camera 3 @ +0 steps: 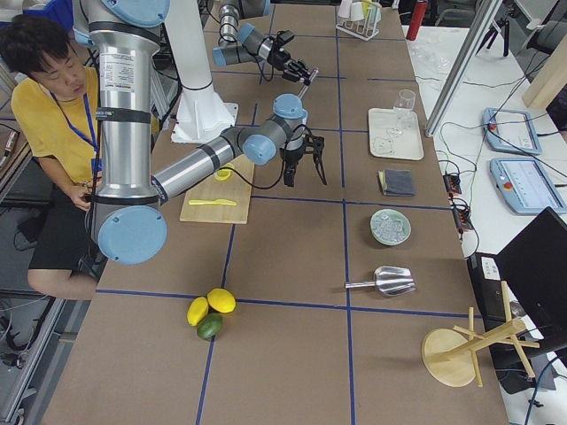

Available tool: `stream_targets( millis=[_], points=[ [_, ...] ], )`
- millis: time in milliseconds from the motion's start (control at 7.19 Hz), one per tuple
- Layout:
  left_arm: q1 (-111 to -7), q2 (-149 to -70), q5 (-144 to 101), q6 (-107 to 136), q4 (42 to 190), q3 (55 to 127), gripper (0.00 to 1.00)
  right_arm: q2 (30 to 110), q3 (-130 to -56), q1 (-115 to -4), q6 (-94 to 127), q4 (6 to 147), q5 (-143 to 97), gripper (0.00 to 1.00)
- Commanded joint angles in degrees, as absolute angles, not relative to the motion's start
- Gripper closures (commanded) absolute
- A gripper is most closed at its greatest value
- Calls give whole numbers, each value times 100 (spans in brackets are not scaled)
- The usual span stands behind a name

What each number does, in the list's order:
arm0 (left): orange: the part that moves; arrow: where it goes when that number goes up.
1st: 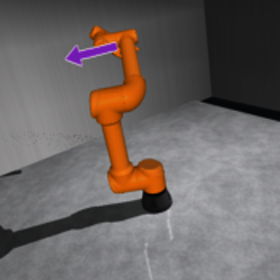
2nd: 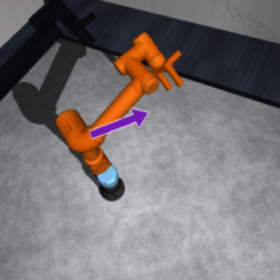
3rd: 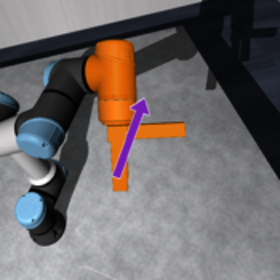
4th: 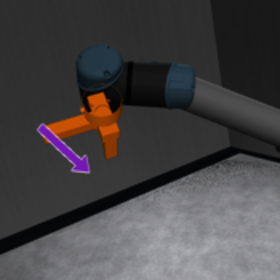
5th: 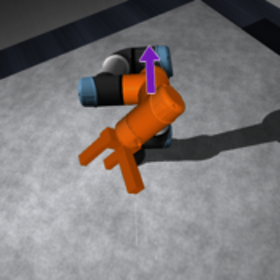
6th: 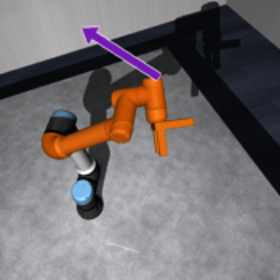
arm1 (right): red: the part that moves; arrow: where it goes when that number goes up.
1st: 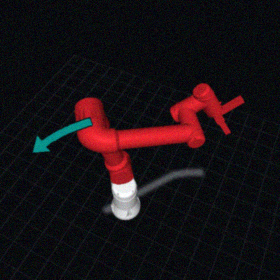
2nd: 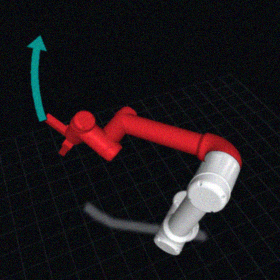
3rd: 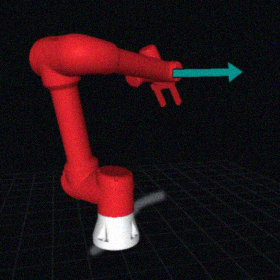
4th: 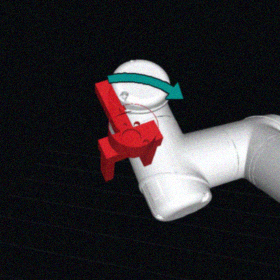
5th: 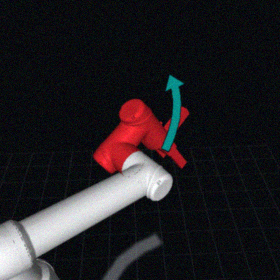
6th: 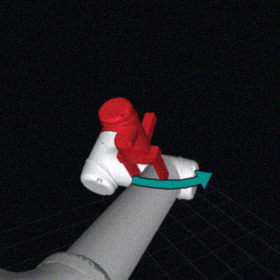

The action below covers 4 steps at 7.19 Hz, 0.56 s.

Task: Squeeze lemon into cup
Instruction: 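Lift the muddler out of the cup and carry it back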

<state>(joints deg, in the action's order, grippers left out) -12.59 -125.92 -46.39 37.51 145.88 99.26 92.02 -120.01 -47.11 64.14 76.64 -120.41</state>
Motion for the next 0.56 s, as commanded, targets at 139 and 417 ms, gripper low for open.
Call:
stream_targets(
  millis=[139,417],
  points=[
    [-1949,-12516,-5955,3559,13375,10614,100,9211,-11988,-4711,6416,7664,-12041,0],
    [-2598,-11852,-7455,3568,12650,11308,100,9211,-11953,-4702,6416,7664,-12032,0]
  ],
)
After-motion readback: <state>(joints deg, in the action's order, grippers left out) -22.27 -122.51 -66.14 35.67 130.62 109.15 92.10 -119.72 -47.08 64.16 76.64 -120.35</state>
